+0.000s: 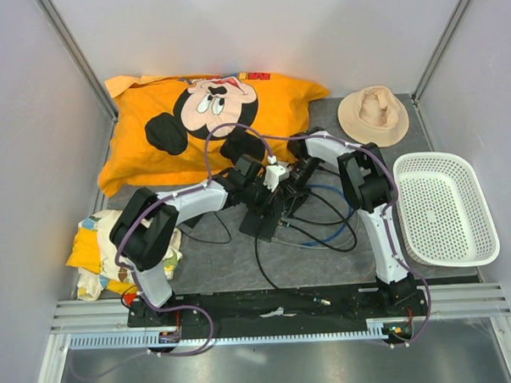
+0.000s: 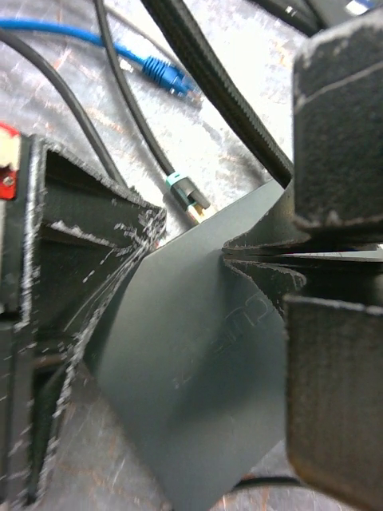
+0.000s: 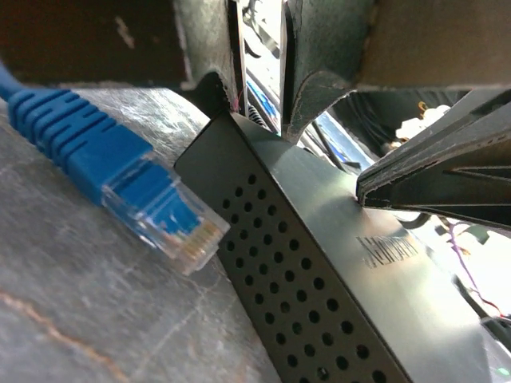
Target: Pull the plug from the switch port
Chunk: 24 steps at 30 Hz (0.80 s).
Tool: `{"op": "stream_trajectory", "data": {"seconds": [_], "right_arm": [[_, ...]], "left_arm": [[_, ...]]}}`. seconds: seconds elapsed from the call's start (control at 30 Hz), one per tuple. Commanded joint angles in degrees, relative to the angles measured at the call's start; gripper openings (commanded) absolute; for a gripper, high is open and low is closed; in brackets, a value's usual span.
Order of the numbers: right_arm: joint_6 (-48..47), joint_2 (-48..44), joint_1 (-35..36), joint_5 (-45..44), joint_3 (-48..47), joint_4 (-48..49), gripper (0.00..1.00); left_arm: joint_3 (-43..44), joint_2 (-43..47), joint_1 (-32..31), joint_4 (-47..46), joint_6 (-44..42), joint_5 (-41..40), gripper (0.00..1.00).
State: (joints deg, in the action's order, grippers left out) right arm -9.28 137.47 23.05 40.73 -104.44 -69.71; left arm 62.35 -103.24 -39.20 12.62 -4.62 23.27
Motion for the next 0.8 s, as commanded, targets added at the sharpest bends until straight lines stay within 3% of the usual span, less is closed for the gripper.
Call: {"op": "stream_trajectory", "data": {"seconds": [0.0, 0.5, 0.77], "right_arm": [[-8.1, 6.1, 0.9, -28.2, -1.7, 15.0, 0.00], [-6.5, 4.3, 0.9, -27.3, 1.6, 15.6, 0.00], [-8.4, -7.6, -0.4, -25.3, 3.7, 15.2, 0.00]], "left_arm": [[-1.3, -2.2, -1.2, 3.8, -1.1, -11.0, 0.02], [-1.5, -3.4, -1.7, 2.8, 0.6, -11.0, 0.02], [-1.1, -2.5, -1.7, 2.8, -1.9, -9.5, 0.02]]}}
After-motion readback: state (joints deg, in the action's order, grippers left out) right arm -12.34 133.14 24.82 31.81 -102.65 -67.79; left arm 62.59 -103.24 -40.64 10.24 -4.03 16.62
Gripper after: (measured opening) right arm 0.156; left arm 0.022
